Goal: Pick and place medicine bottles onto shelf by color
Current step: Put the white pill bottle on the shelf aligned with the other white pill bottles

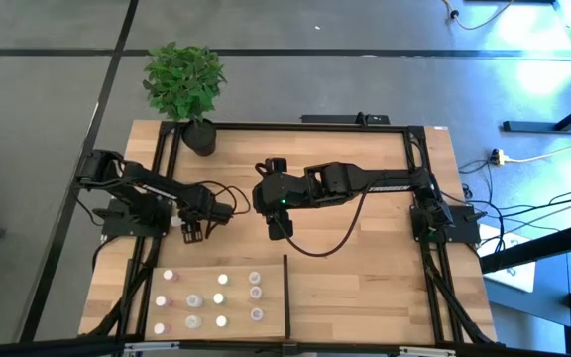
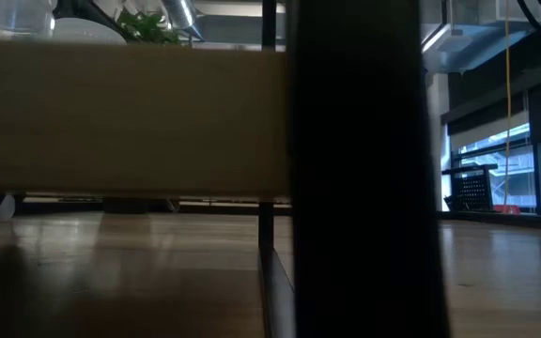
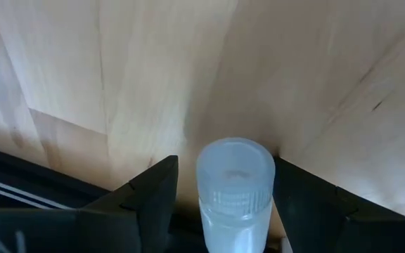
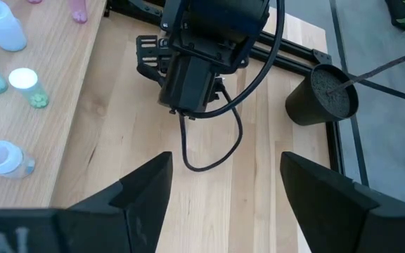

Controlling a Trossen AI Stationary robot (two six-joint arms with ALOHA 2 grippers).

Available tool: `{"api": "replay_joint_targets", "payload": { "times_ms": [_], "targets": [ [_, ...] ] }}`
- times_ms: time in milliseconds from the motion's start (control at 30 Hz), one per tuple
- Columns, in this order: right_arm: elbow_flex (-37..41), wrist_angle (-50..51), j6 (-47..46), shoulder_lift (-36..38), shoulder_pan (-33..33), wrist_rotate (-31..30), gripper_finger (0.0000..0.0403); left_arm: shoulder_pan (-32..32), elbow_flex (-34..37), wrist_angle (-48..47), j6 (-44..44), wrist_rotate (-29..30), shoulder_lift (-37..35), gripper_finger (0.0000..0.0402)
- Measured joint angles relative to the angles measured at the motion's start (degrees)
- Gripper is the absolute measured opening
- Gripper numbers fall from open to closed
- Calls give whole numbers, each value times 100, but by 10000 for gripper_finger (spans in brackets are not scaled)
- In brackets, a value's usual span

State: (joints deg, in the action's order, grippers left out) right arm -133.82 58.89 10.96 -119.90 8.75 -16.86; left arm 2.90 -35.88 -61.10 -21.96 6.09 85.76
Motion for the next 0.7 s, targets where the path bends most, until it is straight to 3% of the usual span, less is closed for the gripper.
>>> {"api": "replay_joint_targets", "payload": {
  "times_ms": [533, 700],
  "targets": [
    [0, -2, 2, 0, 1, -1, 265, 130, 13, 155, -10, 17, 2, 125],
    [0, -2, 1, 0, 2, 0, 265, 131, -82, 174, -198, 88, 8, 118]
  ]
}}
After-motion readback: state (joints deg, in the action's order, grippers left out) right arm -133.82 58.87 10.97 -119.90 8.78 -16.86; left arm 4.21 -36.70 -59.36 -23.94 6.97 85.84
